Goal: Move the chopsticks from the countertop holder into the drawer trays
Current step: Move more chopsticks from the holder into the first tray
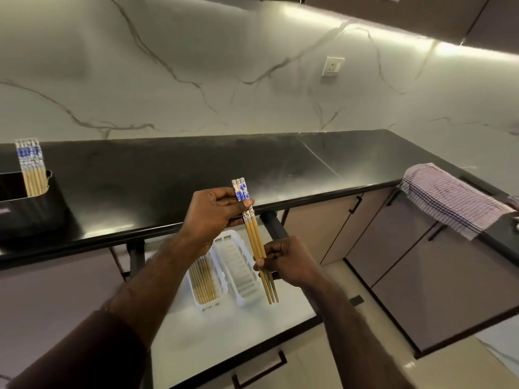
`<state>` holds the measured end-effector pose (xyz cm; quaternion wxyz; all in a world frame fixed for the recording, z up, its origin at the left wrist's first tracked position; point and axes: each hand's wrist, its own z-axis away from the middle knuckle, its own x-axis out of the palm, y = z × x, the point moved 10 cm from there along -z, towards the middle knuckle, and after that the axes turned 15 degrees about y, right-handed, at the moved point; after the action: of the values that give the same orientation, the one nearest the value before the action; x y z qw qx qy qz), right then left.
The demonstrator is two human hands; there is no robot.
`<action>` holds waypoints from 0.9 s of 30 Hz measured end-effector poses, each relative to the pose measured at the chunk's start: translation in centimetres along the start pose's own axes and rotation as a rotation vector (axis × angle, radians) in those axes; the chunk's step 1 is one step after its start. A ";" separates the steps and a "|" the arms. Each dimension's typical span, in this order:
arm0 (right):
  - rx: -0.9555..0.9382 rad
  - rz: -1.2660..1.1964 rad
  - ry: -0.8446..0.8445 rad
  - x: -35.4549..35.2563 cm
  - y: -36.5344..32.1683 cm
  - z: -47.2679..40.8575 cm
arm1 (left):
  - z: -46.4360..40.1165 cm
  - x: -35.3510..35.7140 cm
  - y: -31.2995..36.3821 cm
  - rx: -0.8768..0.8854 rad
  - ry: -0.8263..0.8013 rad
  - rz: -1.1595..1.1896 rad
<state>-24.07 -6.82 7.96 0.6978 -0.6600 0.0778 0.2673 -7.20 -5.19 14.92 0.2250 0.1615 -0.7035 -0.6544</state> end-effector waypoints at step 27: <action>0.580 0.217 -0.264 12.2 21.5 -16.8 | -10.6 1.2 -30.1 -0.426 0.116 -0.472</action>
<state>-19.89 -19.97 -18.57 0.8279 -0.3816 0.1295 0.3900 -4.63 -17.56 -14.42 0.1356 0.3063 -0.4798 -0.8109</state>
